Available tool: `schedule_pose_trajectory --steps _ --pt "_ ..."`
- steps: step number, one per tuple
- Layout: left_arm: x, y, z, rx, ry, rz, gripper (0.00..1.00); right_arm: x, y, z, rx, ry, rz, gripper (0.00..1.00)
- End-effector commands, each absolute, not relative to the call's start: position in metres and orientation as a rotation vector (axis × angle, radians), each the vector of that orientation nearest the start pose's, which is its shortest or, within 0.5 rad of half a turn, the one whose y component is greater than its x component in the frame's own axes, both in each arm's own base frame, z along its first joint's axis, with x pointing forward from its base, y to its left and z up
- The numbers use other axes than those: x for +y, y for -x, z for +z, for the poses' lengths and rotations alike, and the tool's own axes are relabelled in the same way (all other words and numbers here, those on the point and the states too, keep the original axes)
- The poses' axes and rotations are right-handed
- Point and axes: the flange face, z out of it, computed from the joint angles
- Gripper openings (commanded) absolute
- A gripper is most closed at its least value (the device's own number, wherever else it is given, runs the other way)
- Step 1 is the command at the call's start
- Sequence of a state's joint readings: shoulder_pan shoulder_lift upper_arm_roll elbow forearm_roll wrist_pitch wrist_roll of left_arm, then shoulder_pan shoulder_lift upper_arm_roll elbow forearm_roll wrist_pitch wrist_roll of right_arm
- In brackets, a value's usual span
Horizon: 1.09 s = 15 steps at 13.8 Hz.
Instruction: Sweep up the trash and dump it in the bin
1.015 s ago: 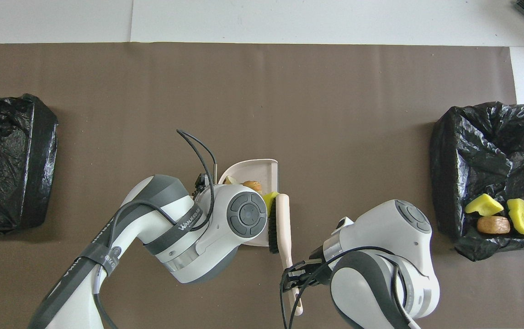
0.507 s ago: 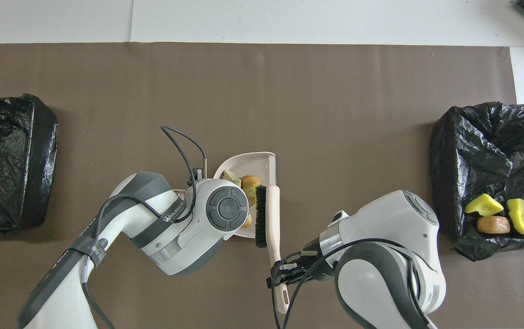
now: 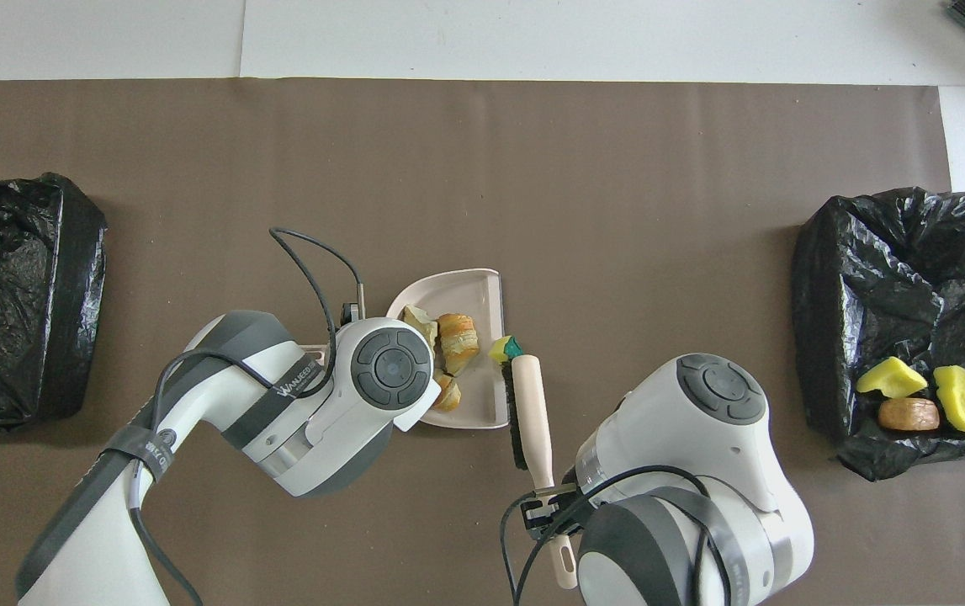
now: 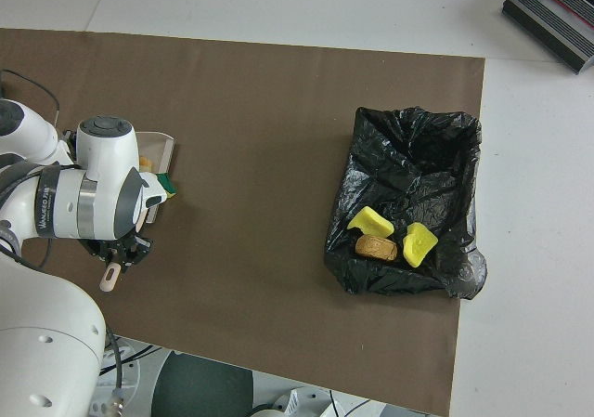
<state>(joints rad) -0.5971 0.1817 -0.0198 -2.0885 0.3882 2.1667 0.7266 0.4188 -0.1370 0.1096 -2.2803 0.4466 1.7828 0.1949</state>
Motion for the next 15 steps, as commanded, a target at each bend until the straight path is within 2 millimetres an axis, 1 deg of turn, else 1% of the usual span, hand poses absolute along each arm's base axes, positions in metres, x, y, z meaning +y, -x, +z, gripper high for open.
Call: schedule_pose_trajectory --steps 1,2,3,4,6,7,8,9,10,12,13,14,15 --pt "-0.313 -0.465 0.324 2.027 2.009 0.146 0.0 0.25 -0.376 0.386 -0.28 2.914 0.656 0.0" --pt "-0.314 -0.464 0.324 2.025 2.011 0.147 0.0 0.258 -0.376 0.381 -0.259 2.922 0.638 0.0" --pt "-0.314 -0.463 0.324 2.025 2.011 0.147 0.0 0.274 -0.368 0.378 -0.227 2.909 0.637 0.0" --pt "-0.315 -0.463 0.324 2.025 2.009 0.146 0.0 0.289 -0.357 0.376 -0.189 2.847 0.675 0.0" --pt "-0.314 -0.463 0.323 2.024 2.01 0.15 0.0 0.306 -0.343 0.381 -0.122 2.746 0.726 0.0" --pt "-0.316 -0.461 0.322 2.028 2.005 0.151 0.0 0.321 -0.332 0.384 -0.089 2.713 0.75 0.0" --pt "-0.318 -0.459 0.322 2.032 2.0 0.157 0.0 0.332 -0.326 0.388 -0.05 2.685 0.763 0.0" --pt "-0.322 -0.457 0.323 2.037 1.994 0.153 0.0 0.338 -0.326 0.393 -0.003 2.655 0.758 0.0" --pt "-0.323 -0.457 0.324 2.036 1.992 0.15 0.0 0.343 -0.321 0.4 0.013 2.643 0.753 0.0" --pt "-0.323 -0.456 0.323 2.033 1.989 0.153 0.0 0.332 -0.322 0.42 -0.008 2.635 0.725 0.0" --pt "-0.324 -0.455 0.324 2.019 1.987 0.157 0.0 0.316 -0.327 0.42 0.003 2.652 0.768 0.0" --pt "-0.326 -0.454 0.327 1.999 1.974 0.165 0.0 0.297 -0.337 0.415 -0.035 2.729 0.751 0.0" --pt "-0.325 -0.455 0.332 1.967 1.945 0.208 0.0 0.28 -0.346 0.407 -0.093 2.834 0.721 0.0"
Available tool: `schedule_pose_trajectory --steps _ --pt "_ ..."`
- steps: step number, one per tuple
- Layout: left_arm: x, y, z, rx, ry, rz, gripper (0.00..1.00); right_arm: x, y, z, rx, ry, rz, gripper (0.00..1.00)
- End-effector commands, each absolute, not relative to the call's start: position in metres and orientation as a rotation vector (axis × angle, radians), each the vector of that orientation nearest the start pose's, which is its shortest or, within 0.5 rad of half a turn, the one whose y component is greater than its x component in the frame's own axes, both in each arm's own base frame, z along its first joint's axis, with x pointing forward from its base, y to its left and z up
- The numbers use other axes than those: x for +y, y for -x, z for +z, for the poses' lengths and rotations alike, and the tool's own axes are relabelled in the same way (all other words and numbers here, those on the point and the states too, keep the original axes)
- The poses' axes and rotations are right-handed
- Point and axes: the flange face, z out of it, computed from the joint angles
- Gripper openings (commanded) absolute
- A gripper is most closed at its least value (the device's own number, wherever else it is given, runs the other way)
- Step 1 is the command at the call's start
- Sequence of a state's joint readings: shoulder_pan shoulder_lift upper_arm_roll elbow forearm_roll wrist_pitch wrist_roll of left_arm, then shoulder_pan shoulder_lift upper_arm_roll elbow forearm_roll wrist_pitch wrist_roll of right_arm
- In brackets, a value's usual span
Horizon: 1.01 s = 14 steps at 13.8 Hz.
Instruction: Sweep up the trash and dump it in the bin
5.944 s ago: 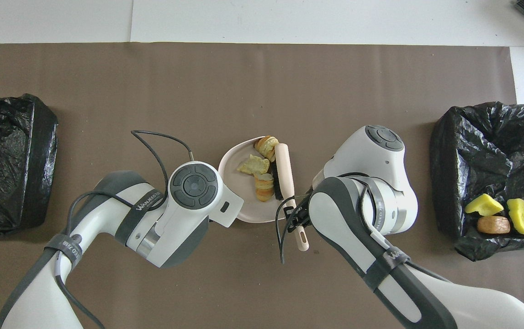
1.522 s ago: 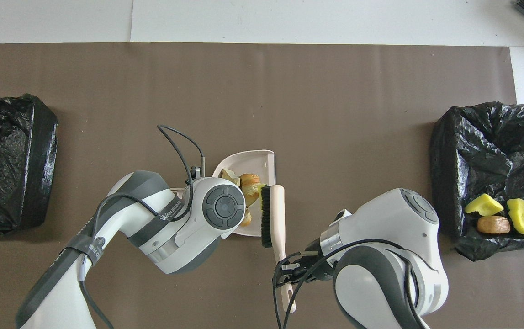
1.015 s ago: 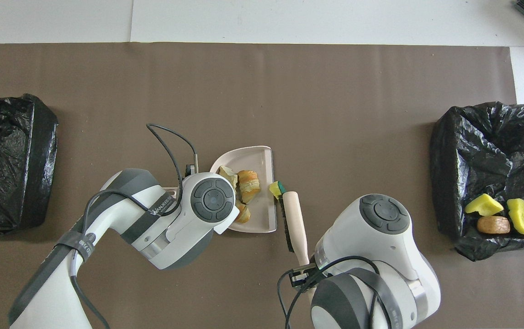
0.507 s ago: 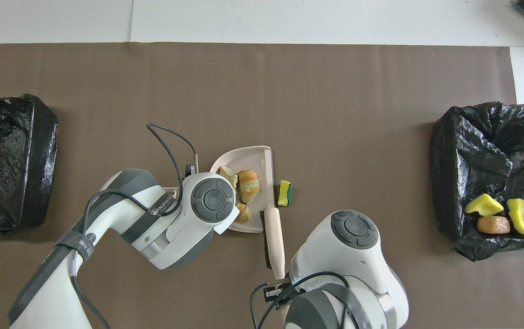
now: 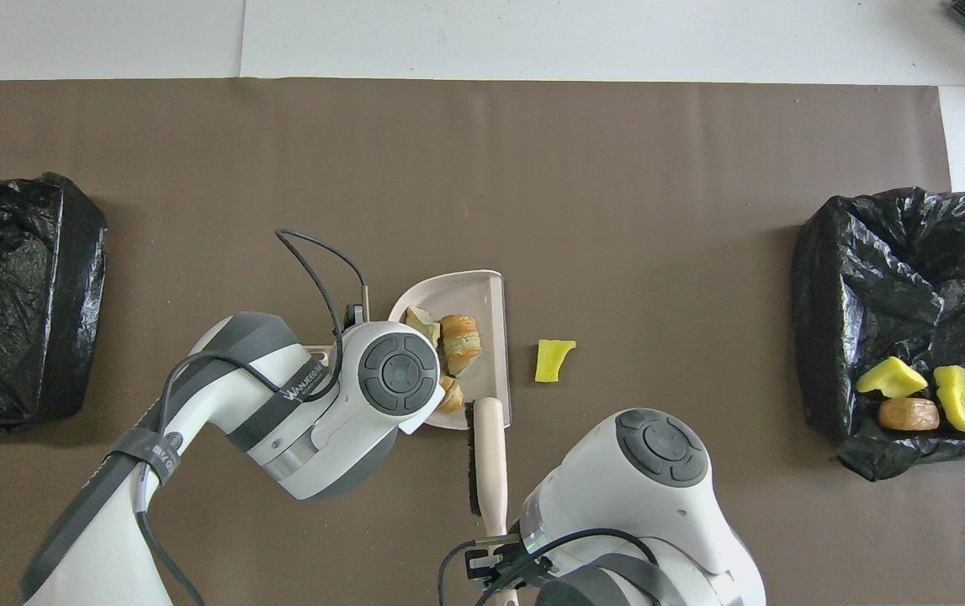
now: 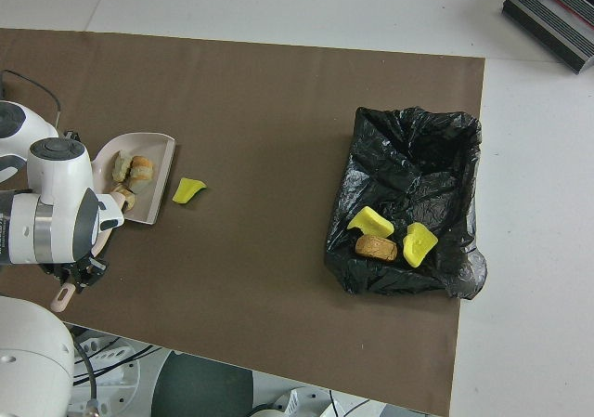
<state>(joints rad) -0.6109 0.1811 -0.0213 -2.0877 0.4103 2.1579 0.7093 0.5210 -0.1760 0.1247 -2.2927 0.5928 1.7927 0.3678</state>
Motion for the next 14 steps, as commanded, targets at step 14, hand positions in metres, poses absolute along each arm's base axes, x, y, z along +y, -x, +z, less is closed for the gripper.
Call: schedule_pose_trajectory --steps 14 --pt "-0.334 -0.439 0.334 1.855 1.825 0.362 0.0 0.229 -0.38 0.314 -0.349 2.799 0.758 0.0"
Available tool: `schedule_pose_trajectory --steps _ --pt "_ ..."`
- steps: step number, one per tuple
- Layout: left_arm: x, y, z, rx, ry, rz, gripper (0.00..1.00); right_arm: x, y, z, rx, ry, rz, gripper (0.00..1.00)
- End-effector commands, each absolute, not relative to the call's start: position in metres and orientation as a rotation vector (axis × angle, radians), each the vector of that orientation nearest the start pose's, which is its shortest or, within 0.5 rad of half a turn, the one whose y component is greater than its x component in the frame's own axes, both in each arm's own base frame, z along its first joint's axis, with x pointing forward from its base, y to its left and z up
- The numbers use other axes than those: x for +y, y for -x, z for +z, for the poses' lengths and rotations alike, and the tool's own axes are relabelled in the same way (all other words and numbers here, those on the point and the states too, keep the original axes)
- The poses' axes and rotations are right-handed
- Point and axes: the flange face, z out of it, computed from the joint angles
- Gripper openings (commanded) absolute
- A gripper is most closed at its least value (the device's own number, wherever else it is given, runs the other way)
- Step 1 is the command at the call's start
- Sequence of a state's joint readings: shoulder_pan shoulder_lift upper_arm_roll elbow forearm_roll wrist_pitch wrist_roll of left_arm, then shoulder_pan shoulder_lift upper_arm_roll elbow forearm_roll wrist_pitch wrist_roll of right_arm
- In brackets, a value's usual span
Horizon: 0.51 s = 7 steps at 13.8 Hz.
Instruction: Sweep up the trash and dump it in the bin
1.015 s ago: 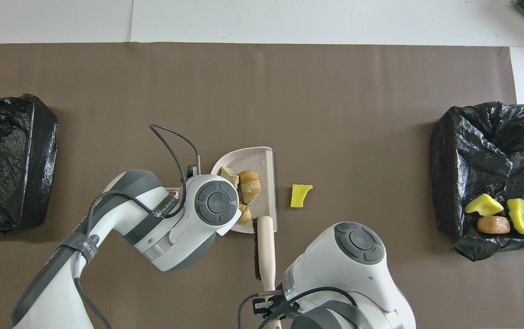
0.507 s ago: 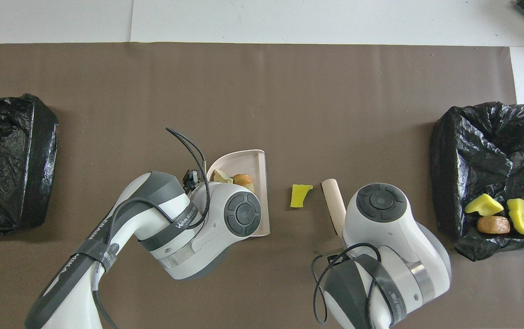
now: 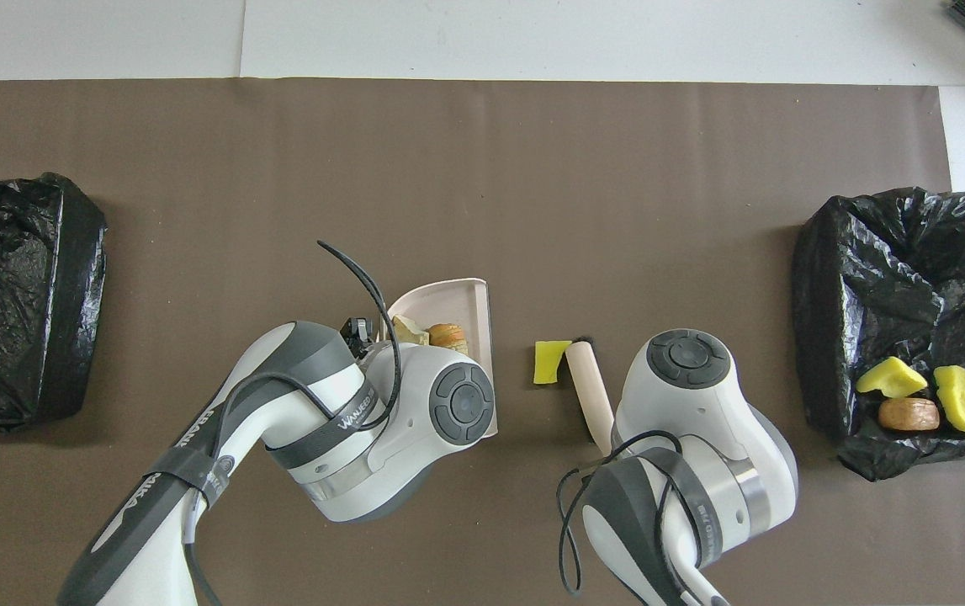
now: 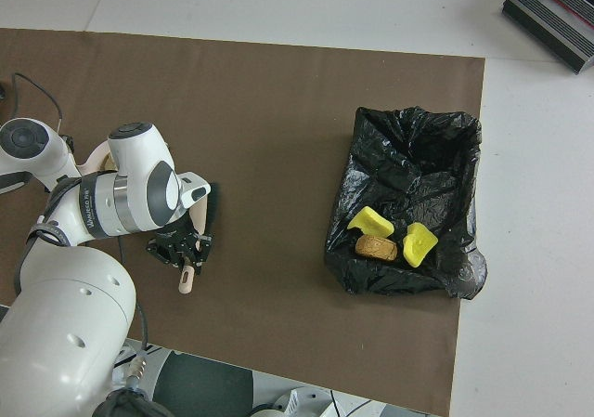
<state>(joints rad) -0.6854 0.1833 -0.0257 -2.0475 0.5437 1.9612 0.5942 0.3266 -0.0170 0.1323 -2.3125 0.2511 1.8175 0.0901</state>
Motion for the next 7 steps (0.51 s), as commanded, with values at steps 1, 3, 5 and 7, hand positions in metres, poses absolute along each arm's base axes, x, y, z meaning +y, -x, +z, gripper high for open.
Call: schedule_pose_trajectory --steps 1,3,5,7 --pt "-0.333 -0.439 0.333 1.856 1.823 0.369 0.0 0.245 -0.375 0.316 -0.324 2.752 0.746 0.0" --pt "-0.332 -0.439 0.332 1.852 1.825 0.375 0.0 0.275 -0.366 0.324 -0.225 2.643 0.698 0.0" --pt "-0.332 -0.439 0.333 1.854 1.827 0.368 0.0 0.292 -0.359 0.327 -0.147 2.592 0.706 0.0" --pt "-0.332 -0.443 0.331 1.855 1.84 0.343 0.0 0.296 -0.357 0.332 -0.096 2.568 0.715 0.0"
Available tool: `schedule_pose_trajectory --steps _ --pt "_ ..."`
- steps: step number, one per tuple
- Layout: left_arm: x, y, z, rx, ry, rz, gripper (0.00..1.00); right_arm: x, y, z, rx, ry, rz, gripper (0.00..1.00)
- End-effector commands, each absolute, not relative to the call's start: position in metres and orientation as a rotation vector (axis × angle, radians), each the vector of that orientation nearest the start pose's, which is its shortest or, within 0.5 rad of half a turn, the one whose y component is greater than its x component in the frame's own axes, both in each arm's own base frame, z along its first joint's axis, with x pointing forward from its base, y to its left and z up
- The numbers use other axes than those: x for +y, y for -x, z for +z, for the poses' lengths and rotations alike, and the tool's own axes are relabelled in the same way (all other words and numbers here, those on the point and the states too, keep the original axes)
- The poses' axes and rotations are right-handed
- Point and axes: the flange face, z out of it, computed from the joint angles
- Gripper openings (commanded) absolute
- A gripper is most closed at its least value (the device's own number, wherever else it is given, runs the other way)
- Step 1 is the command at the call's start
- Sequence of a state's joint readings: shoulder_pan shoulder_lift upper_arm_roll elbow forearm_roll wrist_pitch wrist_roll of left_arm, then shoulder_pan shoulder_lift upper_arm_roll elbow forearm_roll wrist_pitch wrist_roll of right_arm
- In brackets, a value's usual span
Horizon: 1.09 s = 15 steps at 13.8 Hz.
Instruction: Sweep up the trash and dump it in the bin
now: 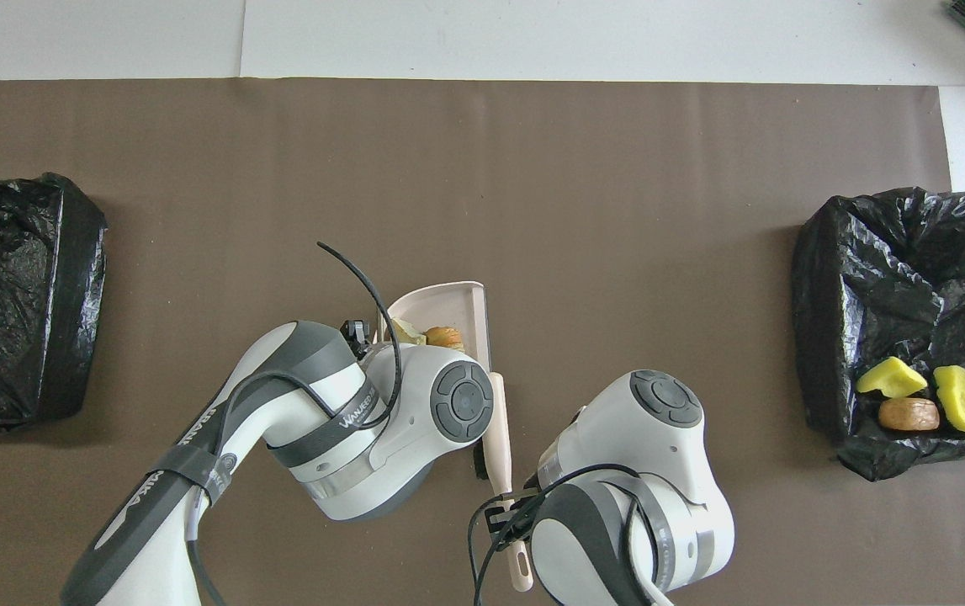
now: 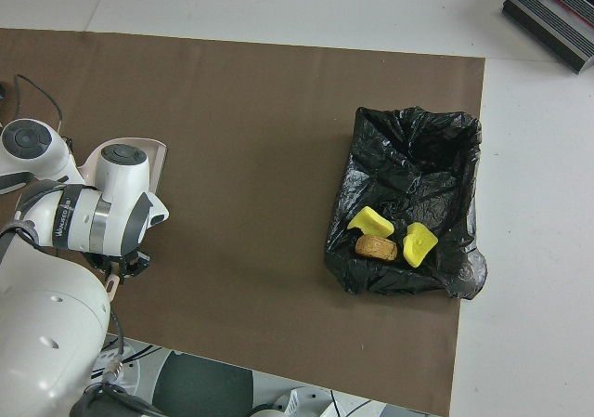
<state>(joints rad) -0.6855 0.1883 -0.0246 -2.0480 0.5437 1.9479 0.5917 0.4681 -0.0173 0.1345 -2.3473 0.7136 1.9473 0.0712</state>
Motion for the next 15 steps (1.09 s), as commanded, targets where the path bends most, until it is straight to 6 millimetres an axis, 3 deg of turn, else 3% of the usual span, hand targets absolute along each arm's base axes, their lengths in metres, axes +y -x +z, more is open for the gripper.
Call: schedule_pose_trajectory --steps 1,3,6,7,9,11,15 --pt "-0.334 -0.445 0.328 1.867 1.844 0.318 0.0 0.296 -0.357 0.331 -0.105 2.578 0.718 0.0" --pt "-0.318 -0.464 0.329 1.859 1.89 0.264 0.0 0.293 -0.356 0.33 -0.146 2.64 0.721 0.0" --pt "-0.305 -0.48 0.332 1.913 1.881 0.217 0.0 0.323 -0.326 0.335 -0.137 2.74 0.751 0.0" --pt "-0.291 -0.491 0.333 1.903 1.901 0.215 0.0 0.326 -0.323 0.336 -0.121 2.746 0.762 0.0" --pt "-0.284 -0.495 0.337 1.946 1.864 0.227 0.0 0.329 -0.317 0.34 -0.127 2.749 0.78 0.0" --pt "-0.265 -0.506 0.34 1.963 1.856 0.245 0.0 0.345 -0.297 0.345 -0.12 2.772 0.809 0.0" --pt "-0.231 -0.527 0.359 2.01 1.833 0.248 0.0 0.374 -0.256 0.375 0.037 2.861 0.784 0.0"
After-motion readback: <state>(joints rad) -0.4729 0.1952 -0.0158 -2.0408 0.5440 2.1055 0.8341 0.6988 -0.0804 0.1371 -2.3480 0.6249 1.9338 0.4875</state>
